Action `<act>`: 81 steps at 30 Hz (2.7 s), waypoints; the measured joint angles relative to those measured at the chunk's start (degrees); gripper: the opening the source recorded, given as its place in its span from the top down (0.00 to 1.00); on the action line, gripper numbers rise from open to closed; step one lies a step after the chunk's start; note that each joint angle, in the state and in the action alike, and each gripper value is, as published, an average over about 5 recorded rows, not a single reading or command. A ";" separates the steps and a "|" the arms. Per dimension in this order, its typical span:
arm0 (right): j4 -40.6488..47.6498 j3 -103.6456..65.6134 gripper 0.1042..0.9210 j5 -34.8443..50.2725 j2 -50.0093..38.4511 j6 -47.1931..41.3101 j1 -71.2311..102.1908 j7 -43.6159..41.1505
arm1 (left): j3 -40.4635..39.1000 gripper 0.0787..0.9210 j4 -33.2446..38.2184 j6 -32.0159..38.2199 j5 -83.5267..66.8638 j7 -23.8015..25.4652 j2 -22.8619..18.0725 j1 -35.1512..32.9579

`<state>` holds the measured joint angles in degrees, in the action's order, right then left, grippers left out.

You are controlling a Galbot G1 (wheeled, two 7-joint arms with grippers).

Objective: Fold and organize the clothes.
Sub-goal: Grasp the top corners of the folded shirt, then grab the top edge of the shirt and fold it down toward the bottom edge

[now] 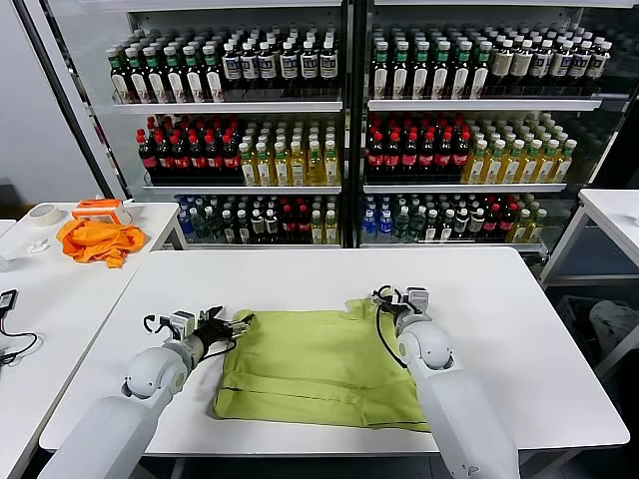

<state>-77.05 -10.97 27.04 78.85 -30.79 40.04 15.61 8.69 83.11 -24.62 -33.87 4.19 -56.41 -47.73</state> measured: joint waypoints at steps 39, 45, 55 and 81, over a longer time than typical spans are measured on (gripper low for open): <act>-22.38 -3.03 1.00 2.49 -5.81 1.57 14.76 0.70 | 3.02 0.99 7.47 7.56 -5.43 2.52 2.74 -7.46; -28.72 -4.58 1.00 1.29 -6.70 1.60 20.87 0.46 | 4.44 0.99 10.71 9.40 -5.58 2.74 3.49 -11.32; -35.05 -6.61 1.00 -0.29 -7.34 1.39 28.51 0.63 | 6.19 0.99 14.11 11.86 -5.64 3.69 4.30 -16.54; -40.35 -8.30 1.00 -2.58 -8.86 1.98 36.79 -0.18 | 9.68 0.99 19.28 13.69 -5.73 4.40 6.67 -25.37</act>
<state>-117.40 -19.27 24.46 69.99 -28.80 76.83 15.43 18.36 102.38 -10.93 -39.60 8.59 -49.74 -73.10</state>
